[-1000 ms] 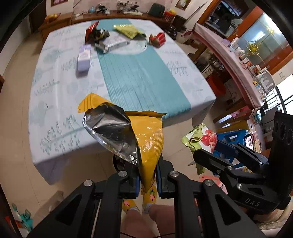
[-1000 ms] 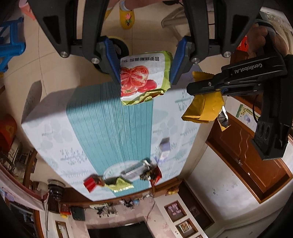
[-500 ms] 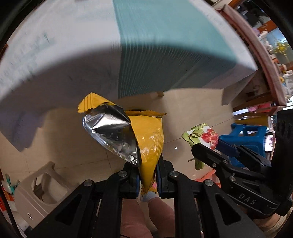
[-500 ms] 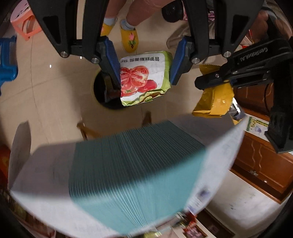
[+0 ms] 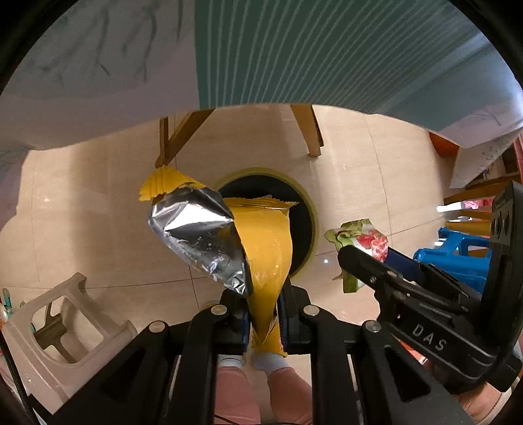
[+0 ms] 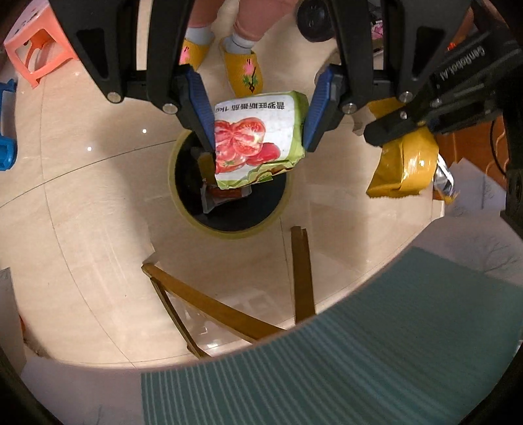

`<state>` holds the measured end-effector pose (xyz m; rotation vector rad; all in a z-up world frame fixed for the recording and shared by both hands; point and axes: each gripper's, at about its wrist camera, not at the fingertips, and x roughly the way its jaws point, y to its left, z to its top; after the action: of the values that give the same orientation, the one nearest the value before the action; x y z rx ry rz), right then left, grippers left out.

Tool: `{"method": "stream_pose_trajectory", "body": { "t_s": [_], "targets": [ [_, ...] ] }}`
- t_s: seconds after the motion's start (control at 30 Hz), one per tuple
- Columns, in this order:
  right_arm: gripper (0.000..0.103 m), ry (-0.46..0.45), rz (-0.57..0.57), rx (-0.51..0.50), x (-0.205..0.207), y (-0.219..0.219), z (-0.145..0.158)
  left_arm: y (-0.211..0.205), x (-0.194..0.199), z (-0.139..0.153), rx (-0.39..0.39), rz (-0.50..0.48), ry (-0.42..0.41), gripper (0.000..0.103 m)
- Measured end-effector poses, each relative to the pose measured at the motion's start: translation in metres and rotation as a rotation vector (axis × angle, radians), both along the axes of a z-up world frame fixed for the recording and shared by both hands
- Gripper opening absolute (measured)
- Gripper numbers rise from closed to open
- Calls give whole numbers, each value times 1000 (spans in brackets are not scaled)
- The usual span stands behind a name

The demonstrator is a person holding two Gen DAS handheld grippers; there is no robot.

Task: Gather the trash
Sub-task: 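Carry the tomato packet and yellow wrapper over the black bin and open both tools, then raise both tools back toward the table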

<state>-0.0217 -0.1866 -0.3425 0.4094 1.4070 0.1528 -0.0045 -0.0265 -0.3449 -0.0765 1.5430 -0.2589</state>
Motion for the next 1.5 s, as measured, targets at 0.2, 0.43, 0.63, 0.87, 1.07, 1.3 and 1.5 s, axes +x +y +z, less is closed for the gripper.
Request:
{"method": "stream_pose_trajectory", "body": {
  "t_s": [0.2, 0.43, 0.63, 0.87, 1.07, 1.3, 1.5],
  "targets": [
    [54, 24, -44, 20, 6, -4, -19, -7, 10, -15, 10, 2, 12, 12],
    [56, 39, -65, 28, 14, -5, -29, -7, 16, -21, 4, -5, 8, 14],
    [56, 39, -72, 28, 21, -5, -29, -10, 22, -21, 10, -6, -3, 26],
    [59, 56, -94, 22, 23, -8, -34, -5, 25, -18, 33, 13, -33, 57],
    [64, 29, -124, 11, 25, -11, -32, 8, 26, -19, 68, 52, -42, 80],
    [64, 18, -99, -3, 23, -9, -26, 10, 23, -14, 97, 58, -51, 82],
    [64, 19, -97, -16, 21, -7, -22, 8, 15, -2, 124, 51, -63, 82]
  ]
}}
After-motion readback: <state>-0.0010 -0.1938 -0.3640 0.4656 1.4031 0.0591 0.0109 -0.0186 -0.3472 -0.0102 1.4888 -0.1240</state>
